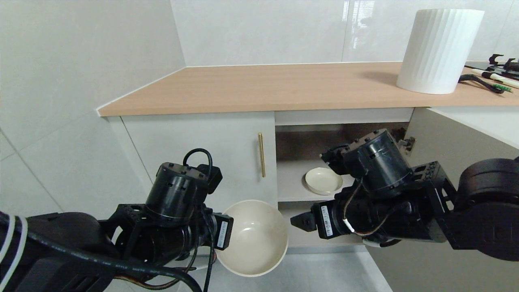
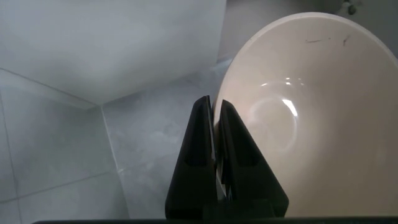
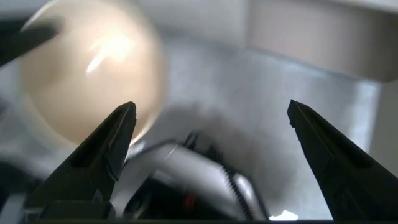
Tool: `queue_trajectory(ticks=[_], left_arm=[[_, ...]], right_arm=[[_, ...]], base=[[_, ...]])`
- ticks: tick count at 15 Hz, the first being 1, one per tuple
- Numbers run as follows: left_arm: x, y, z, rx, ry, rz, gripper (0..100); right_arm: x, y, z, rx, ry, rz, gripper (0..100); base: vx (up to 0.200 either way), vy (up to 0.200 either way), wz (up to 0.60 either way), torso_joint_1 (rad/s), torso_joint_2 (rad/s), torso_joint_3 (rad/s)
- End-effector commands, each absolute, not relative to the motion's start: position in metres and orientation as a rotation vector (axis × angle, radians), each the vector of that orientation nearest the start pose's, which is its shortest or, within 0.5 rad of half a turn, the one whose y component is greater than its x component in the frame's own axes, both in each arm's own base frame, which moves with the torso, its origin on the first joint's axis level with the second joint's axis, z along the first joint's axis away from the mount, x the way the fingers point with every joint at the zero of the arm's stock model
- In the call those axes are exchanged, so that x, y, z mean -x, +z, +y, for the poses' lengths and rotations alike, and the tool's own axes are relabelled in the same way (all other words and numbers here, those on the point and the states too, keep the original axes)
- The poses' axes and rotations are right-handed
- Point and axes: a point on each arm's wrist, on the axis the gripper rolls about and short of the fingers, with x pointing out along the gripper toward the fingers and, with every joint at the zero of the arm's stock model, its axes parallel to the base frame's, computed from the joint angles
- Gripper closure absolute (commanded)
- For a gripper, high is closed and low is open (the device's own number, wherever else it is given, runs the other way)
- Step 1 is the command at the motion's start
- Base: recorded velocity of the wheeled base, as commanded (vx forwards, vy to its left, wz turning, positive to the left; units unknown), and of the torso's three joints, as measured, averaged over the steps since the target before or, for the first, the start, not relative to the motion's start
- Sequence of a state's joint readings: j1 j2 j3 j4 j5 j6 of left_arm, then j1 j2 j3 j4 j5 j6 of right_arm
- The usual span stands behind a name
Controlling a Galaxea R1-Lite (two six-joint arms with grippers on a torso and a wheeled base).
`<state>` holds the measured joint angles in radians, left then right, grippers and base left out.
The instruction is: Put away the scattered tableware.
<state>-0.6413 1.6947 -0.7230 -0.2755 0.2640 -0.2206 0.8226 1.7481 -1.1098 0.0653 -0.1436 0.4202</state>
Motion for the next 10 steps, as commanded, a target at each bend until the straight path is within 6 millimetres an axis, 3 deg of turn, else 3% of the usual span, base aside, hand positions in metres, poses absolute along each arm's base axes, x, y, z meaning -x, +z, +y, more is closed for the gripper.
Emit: queue_trajectory(ticks=[1,4,10], left_arm=[[-0.223,0.132,-0.162,-0.094,-0.296,0.658,100],[-0.219,0.135,-0.164,-0.087,-0.31,0.647,100],[-0.215,0.139,-0.166,-0.085,-0.328,0.635,100]], right_arm=[[-0.219,0.174,0.237,-0.042,0.517,0.789,0],[-0.229,0.153,0.248,-0.021,0.501,0.828,0],[-0.234,0.145,0.258,-0.04,0.507,0.811,0]], base=[[0.0,0.0,0.0,0.0,0.0,0.0],[0.0,0.0,0.0,0.0,0.0,0.0],[0.0,0.0,0.0,0.0,0.0,0.0]])
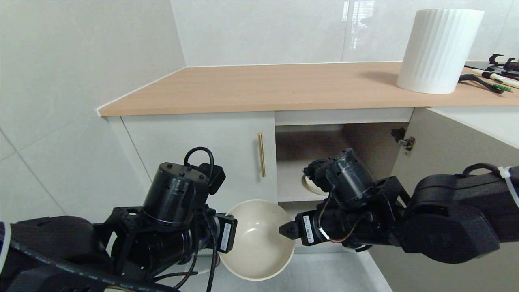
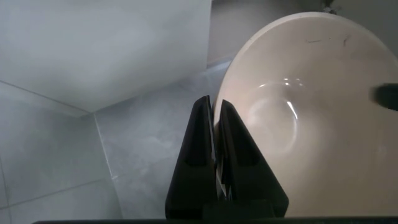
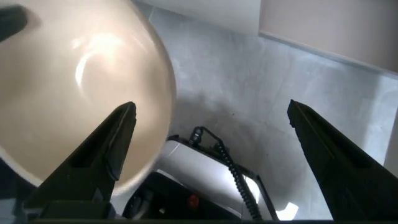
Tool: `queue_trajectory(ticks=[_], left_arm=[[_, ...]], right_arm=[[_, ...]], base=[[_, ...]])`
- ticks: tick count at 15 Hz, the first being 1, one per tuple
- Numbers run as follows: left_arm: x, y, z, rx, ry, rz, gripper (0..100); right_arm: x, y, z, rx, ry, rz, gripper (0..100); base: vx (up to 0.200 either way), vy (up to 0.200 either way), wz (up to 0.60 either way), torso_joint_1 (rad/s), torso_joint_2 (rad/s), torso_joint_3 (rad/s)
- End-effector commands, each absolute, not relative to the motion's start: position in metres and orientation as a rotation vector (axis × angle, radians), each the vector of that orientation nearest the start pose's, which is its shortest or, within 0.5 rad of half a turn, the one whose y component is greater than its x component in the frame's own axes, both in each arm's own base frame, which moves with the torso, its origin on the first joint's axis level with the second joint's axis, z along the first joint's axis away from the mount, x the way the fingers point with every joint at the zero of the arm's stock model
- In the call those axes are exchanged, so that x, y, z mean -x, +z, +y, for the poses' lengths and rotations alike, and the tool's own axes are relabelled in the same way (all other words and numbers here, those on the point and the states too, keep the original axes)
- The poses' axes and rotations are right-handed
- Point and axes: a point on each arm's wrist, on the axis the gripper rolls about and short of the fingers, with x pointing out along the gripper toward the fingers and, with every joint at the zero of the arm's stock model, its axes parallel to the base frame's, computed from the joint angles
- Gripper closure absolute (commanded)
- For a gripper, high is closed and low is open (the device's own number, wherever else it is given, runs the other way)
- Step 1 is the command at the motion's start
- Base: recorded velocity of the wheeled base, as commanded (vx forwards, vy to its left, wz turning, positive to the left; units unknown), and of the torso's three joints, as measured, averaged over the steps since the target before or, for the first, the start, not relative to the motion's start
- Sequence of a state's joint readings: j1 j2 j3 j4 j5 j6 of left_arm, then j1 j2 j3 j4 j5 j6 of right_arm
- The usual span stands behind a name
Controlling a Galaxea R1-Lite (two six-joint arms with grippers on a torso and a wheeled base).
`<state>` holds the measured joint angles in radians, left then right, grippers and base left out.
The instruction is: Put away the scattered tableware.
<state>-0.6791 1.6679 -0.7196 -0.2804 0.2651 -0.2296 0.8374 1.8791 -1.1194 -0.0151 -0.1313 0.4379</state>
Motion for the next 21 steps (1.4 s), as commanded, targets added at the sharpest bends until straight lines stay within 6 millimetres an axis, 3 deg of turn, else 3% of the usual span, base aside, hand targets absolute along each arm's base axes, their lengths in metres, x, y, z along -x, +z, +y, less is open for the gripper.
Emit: queue_trajectory(ticks=[1,10,11,17,21], left_arm=[[-0.214,0.139,-0.167,-0.085,-0.332,0.635,100],[-0.213,0.135,-0.171,-0.082,-0.336,0.649,100],[-0.213,0.135,-0.171,-0.082,-0.336,0.649,0],[-0.212,0.146,-0.168,-0.039,-0.319,0.596,0],[-0.213,0.154,-0.168,-0.002,-0.322,0.534,0]], right_arm=[[-0.234,0.145,0.258,-0.051,0.505,0.809,100],[-0.228,0.145,0.266,-0.056,0.527,0.815,100],[-0.228,0.145,0.266,-0.056,0.527,0.815,100],[-0.232,0.145,0.263,-0.056,0.499,0.805,100],[-0.285,0.143,0.234,-0.135,0.346,0.779,100]], base=[[0.0,0.0,0.0,0.0,0.0,0.0],[0.0,0.0,0.0,0.0,0.0,0.0],[0.0,0.0,0.0,0.0,0.0,0.0],[0.0,0.0,0.0,0.0,0.0,0.0],[0.0,0.0,0.0,0.0,0.0,0.0]])
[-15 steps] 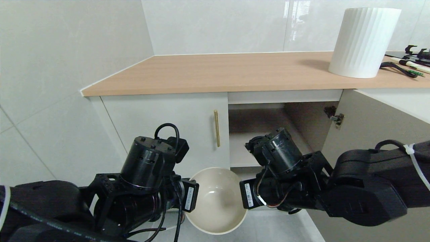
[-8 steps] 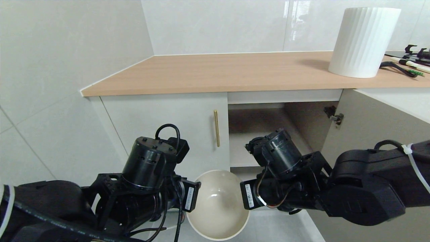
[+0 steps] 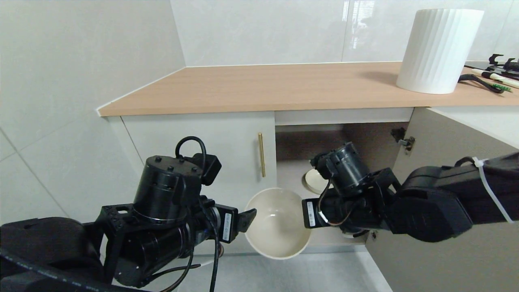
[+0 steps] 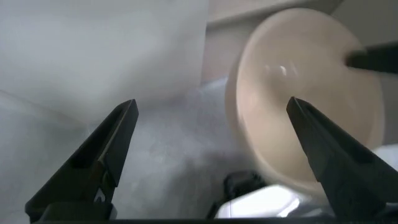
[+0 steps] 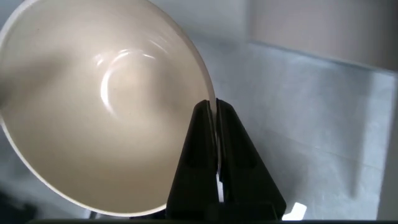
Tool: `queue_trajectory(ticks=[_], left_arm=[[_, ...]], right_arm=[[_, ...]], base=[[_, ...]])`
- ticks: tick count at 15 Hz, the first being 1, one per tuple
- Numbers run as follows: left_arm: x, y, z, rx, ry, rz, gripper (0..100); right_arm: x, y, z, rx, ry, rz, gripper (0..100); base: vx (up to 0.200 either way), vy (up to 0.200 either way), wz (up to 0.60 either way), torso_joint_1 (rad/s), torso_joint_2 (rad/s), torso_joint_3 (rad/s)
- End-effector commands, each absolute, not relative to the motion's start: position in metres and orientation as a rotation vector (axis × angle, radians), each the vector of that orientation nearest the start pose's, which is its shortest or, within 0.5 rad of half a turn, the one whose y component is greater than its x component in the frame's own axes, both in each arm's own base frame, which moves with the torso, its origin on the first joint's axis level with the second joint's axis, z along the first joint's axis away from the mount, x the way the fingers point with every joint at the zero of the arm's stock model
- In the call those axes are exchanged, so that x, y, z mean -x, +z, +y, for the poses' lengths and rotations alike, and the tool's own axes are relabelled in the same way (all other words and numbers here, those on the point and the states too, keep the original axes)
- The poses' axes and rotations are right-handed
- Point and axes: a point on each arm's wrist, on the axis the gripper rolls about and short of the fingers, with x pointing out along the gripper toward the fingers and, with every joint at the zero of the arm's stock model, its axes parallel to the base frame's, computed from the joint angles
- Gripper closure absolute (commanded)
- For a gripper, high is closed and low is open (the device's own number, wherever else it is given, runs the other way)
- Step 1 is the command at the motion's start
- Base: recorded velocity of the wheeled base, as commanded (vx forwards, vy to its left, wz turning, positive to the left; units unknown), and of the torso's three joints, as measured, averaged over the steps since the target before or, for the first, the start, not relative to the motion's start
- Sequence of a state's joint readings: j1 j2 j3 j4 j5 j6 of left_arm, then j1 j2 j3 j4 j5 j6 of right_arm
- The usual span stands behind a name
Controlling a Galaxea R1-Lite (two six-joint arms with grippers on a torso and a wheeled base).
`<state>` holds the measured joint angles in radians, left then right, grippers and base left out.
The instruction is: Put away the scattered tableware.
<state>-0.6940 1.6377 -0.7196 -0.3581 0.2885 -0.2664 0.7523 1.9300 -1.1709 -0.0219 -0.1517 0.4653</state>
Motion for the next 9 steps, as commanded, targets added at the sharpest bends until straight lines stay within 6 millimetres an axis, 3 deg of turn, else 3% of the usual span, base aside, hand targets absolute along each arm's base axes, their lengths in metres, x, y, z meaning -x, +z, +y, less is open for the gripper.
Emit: queue_trajectory(ticks=[1,4,6,9], left_arm=[[-0.213,0.155,-0.168,0.003,-0.324,0.526,0],[-0.212,0.152,-0.167,-0.003,-0.322,0.532,0],[-0.212,0.152,-0.166,-0.006,-0.322,0.533,0],[-0.213,0.152,-0.165,-0.004,-0.317,0.535,0]], right_arm=[[-0.29,0.143,0.231,-0.147,0.331,0.776,100],[-0.311,0.144,0.217,-0.189,0.27,0.758,100],[-0.314,0.144,0.215,-0.192,0.261,0.758,100],[-0.319,0.14,0.214,-0.193,0.251,0.761,100]], base=[[0.0,0.0,0.0,0.0,0.0,0.0],[0.0,0.0,0.0,0.0,0.0,0.0],[0.0,0.0,0.0,0.0,0.0,0.0],[0.2,0.0,0.0,-0.004,0.01,0.007]])
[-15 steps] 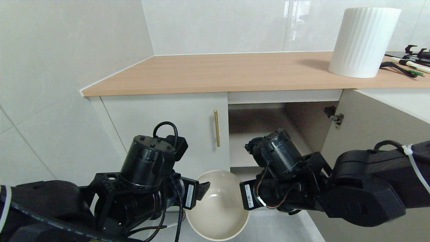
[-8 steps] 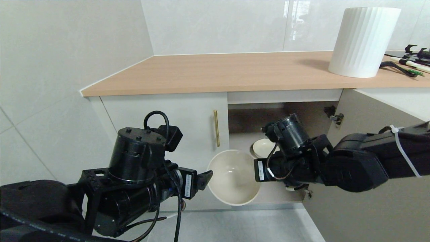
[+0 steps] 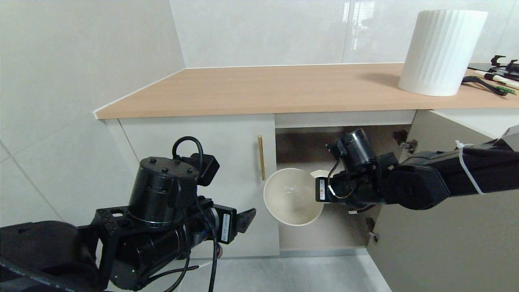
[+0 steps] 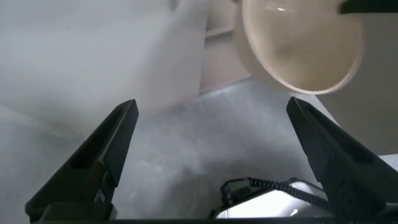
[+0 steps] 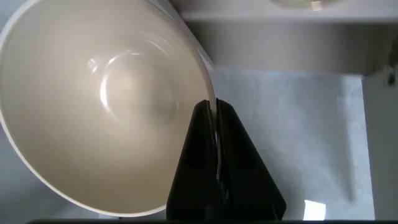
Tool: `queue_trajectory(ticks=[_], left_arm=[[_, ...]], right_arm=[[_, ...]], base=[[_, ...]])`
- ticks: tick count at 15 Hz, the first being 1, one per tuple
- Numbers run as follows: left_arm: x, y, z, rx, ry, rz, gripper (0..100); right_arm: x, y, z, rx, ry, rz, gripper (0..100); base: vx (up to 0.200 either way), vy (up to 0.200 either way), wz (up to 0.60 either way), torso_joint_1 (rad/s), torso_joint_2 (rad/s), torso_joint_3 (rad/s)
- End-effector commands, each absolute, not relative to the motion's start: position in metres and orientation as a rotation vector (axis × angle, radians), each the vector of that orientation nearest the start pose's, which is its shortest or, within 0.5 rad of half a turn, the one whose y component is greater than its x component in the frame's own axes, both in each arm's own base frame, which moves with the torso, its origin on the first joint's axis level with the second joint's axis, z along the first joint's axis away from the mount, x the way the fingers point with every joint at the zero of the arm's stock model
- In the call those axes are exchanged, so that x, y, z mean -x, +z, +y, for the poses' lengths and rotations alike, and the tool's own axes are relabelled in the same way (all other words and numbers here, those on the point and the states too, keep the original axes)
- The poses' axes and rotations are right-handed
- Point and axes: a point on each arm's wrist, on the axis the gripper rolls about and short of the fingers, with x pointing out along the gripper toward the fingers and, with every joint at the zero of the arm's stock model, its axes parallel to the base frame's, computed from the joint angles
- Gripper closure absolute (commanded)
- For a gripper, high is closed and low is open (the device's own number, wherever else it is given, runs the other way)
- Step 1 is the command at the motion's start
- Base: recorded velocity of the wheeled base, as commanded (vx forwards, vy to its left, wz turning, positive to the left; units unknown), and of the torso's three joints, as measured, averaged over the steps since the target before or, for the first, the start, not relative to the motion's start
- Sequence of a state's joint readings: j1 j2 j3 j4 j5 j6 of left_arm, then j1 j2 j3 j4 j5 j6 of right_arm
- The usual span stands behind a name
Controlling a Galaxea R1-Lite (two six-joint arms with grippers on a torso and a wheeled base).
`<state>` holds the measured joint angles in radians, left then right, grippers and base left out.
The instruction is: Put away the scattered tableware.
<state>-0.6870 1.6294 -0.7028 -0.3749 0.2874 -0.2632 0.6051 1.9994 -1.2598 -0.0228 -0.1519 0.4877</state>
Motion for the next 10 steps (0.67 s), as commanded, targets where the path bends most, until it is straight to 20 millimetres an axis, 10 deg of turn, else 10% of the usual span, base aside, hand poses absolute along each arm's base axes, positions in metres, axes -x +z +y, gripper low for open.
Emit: queue_trajectory(ticks=[1,10], left_arm=[[-0.213,0.152,-0.165,-0.004,-0.317,0.535,0],[-0.21,0.155,-0.163,0.006,-0.32,0.522,0]], right_arm=[[-0.32,0.14,0.212,-0.195,0.244,0.76,100],[-0.347,0.138,0.187,-0.211,0.133,0.734,100]], base=[[0.2,0.0,0.0,-0.002,0.0,0.007],[0.044,0.0,0.0,0.003,0.0,0.0]])
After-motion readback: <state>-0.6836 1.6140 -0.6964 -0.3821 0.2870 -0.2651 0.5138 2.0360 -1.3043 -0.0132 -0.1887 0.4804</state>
